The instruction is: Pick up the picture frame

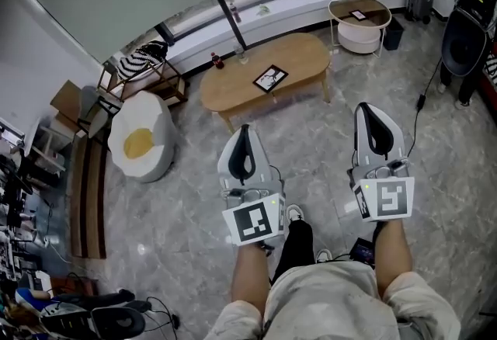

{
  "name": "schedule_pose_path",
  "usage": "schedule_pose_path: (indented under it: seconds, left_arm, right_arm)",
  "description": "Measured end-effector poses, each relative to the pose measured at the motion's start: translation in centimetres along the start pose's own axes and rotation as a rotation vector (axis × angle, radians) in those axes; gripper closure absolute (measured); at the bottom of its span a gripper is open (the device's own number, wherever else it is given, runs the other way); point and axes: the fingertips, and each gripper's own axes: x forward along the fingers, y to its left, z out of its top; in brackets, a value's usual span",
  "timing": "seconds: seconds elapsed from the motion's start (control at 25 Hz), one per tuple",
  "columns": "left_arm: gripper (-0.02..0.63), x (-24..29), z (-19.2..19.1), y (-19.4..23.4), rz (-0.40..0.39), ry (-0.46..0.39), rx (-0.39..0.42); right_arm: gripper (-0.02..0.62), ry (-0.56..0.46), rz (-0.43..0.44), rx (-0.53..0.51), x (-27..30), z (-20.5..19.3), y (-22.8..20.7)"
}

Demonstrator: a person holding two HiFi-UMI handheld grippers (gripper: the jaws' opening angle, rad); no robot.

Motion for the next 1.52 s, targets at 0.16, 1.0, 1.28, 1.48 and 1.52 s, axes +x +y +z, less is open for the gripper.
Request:
schedule_pose_path:
  seconds: [0.16,1.0,1.28,1.48,1.52]
  left_arm:
    - [0.601,1.9,-0.9,0.9,0.0,-0.01,-0.008]
    - [0.601,16.8,-7.9,12.9,0.023,-0.001,-0.021]
    - [0.601,22.1,-10.4,15.9,0.016,0.013,-0.032]
    - [0.601,25.0,-11.9,17.3,0.002,0.021,-0.034]
    - [0.601,25.6,-12.0,17.6,-0.001,0.023,-0.034]
  right_arm:
    - [0.594,0.001,0.0,-0.013,2.0,-0.9,0.3]
    - [0.594,0.015,0.043,-0.045,22.5,-6.7,5.7]
    - [0.594,0.034,0.041,-0.045,28.5,-8.9,6.7]
    - [0.594,0.04,0.029,-0.042,31.8,-10.1,7.0]
    - [0.594,0.043,0.028,-0.039,32.4,-10.3,7.0]
